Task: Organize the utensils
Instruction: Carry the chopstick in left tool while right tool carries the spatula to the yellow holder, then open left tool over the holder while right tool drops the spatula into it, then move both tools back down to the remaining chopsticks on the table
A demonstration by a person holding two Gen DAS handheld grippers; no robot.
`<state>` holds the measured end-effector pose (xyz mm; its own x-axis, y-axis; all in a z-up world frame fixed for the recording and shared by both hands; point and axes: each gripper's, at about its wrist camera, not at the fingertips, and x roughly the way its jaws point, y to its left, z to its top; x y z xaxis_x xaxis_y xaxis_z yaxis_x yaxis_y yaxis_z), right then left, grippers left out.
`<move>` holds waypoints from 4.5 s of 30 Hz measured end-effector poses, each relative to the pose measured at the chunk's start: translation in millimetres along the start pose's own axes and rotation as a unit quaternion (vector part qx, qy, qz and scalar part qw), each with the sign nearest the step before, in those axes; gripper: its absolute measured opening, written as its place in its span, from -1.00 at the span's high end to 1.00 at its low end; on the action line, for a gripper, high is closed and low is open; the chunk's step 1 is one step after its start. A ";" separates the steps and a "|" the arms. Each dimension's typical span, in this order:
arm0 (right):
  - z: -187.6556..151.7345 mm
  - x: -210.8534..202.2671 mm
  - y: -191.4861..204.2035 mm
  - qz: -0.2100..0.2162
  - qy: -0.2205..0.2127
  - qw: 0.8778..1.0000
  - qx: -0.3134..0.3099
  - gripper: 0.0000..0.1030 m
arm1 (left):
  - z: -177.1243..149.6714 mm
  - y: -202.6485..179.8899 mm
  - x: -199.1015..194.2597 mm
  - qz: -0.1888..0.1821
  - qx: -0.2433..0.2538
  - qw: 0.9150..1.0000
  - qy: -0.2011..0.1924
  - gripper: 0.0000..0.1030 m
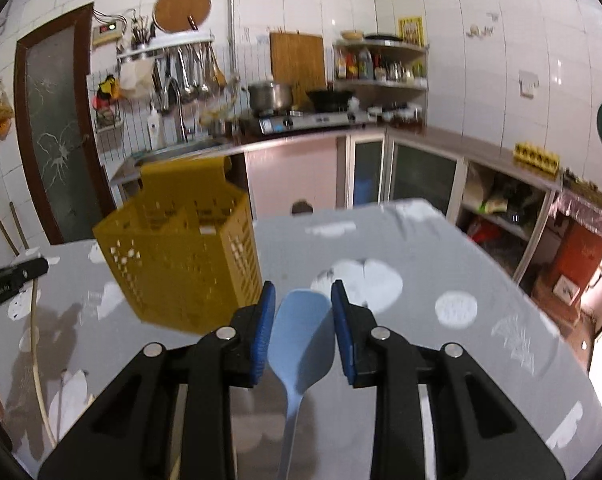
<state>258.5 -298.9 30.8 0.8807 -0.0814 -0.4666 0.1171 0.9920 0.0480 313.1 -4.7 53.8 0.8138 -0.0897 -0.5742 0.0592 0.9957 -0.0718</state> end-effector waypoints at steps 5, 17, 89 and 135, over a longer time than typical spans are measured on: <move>11.4 0.4 5.9 -0.004 -0.029 1.000 -0.007 0.43 | 15.6 -10.4 -11.7 -0.015 0.013 0.998 -0.063 0.93; 22.8 3.5 8.7 -0.002 -0.054 0.998 -0.016 0.43 | 26.9 -23.8 -9.1 -0.034 0.028 0.993 -0.105 0.93; 37.7 12.8 3.1 0.011 0.012 1.000 0.008 -0.11 | 45.2 -8.6 -42.1 0.017 0.028 0.995 -0.097 -0.88; -106.9 18.1 21.1 0.003 0.189 0.982 -0.028 -0.26 | -134.8 15.8 7.4 0.033 0.000 0.988 0.151 -0.81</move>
<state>227.9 -269.1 -71.1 0.6464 -0.0436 -0.7617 0.0764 0.9970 0.0078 242.2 7.1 -61.5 0.6070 -0.0271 -0.7942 0.0112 0.9996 -0.0256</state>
